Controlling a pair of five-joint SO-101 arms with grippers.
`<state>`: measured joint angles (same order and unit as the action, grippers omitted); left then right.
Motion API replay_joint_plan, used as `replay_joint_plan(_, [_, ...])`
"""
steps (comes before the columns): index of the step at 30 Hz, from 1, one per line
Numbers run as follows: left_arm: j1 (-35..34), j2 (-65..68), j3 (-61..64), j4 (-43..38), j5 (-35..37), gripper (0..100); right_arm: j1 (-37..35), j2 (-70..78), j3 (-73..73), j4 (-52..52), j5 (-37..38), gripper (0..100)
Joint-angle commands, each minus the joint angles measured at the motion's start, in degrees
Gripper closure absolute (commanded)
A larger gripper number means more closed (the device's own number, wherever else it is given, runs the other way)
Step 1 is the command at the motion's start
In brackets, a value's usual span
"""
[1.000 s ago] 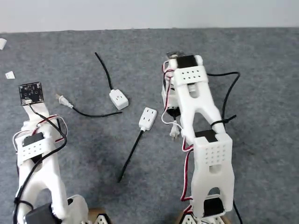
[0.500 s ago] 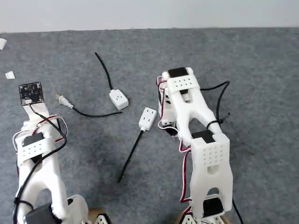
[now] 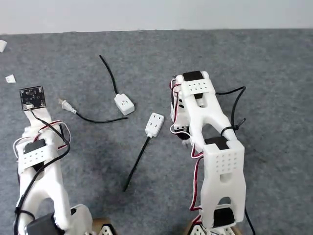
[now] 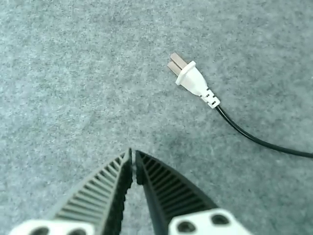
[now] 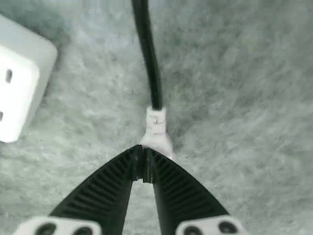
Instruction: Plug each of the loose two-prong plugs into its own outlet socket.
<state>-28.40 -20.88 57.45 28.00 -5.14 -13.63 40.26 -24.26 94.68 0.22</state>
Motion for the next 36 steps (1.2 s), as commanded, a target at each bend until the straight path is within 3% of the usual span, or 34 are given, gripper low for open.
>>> replay_joint_plan(1, [0.3,-1.0,-2.9,-1.7,-0.6,99,0.9,-5.1,-3.5,-3.2,3.8,98.2])
replay_joint_plan(9, [0.3,-0.8,-2.9,-1.7,-0.6,99,1.0,-5.8,-3.4,-5.1,7.3,89.3])
replay_joint_plan(15, [1.0,4.0,-5.1,-2.7,-0.6,99,0.7,-5.8,-3.4,-6.8,7.4,99.3])
replay_joint_plan(36, [0.9,6.4,-7.8,-0.8,-0.6,99,3.1,-5.5,3.6,-1.8,7.9,99.0])
